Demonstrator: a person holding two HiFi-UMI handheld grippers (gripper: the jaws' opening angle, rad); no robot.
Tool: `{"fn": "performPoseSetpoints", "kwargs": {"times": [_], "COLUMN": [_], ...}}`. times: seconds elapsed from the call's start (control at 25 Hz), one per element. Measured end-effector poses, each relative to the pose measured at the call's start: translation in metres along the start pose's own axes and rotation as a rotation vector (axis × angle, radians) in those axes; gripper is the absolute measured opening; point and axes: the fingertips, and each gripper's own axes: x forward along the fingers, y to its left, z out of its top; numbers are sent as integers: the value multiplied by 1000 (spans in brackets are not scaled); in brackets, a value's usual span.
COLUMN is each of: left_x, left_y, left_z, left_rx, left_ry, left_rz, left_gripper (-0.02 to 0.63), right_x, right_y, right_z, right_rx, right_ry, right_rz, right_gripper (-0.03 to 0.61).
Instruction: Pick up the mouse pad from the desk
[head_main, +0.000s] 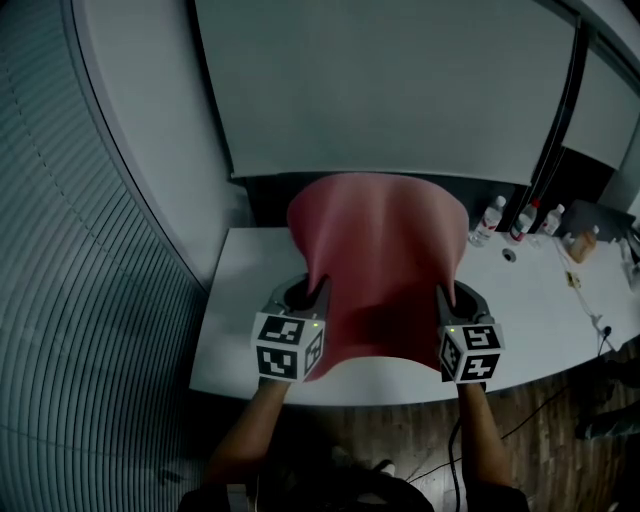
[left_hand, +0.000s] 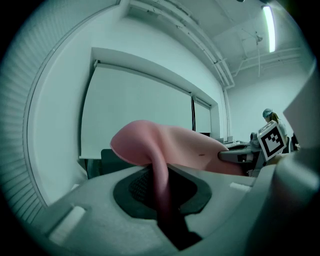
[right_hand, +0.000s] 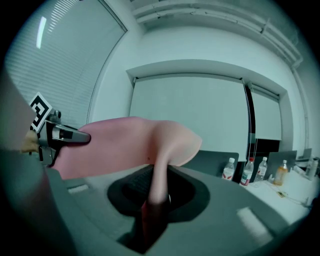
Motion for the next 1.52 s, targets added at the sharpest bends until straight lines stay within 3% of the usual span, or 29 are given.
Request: {"fn": "performPoseSetpoints", "kwargs": {"times": [1.28, 1.52], "left_x": [-57, -71], "left_y": [-135, -154], "left_z": [96, 100], "left_rx": [87, 97], "left_ry": [-102, -138], "left_rz": [141, 168], "left_gripper": [51, 51], "right_x": [-120, -140], "right_y": [-80, -87], "right_z": [66, 70], "right_rx": [-16, -42], "right_ry": [-181, -230], "right_rz": [69, 76], "right_gripper": [75, 77]}}
